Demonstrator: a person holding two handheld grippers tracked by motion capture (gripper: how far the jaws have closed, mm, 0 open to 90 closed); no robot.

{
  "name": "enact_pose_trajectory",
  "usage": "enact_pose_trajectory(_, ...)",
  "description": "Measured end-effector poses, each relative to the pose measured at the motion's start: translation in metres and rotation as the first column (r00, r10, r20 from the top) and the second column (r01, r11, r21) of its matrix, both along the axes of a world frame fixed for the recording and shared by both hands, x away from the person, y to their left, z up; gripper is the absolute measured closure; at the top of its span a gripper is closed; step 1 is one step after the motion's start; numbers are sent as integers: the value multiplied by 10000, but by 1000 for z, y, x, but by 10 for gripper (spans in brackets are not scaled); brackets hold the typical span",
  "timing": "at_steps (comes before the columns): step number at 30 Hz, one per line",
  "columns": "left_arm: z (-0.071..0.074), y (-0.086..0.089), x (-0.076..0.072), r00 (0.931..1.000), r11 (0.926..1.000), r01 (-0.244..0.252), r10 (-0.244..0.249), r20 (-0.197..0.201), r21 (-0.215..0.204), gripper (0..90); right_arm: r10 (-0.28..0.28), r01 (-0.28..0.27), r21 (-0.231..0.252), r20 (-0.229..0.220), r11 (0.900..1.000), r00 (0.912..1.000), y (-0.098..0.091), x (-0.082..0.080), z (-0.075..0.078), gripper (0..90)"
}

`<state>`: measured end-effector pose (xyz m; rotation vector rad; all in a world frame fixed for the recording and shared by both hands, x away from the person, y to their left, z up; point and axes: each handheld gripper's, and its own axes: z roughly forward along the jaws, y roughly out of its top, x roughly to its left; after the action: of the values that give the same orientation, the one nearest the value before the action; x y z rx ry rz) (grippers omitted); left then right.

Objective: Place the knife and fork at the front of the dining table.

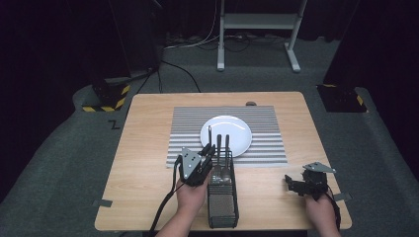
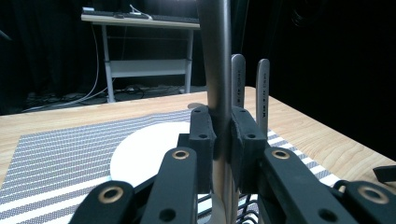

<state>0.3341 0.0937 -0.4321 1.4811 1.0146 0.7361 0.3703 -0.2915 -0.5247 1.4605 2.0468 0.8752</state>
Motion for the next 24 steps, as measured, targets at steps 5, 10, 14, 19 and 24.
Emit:
enact_pose_trajectory(5,0,1,0,10000,10000,-38,37,-48,-59,803,-1,1,0,2,10000,10000,0,0,0,109)
enact_pose_trajectory(10,0,1,-1,10000,10000,-11,10,-22,-66,804,0,0,1,1,10000,10000,0,0,0,109)
enact_pose_trajectory(14,0,1,-2,10000,9999,-22,21,-14,-116,804,1,-1,1,0,10000,10000,0,0,0,109)
enact_pose_trajectory(19,0,2,-4,10000,9999,-13,13,-5,-164,805,-1,1,1,2,10000,10000,0,0,0,109)
enact_pose_trajectory(24,2,2,-6,9999,9996,-20,24,111,-274,810,2,-2,0,2,10000,10000,0,0,0,109)
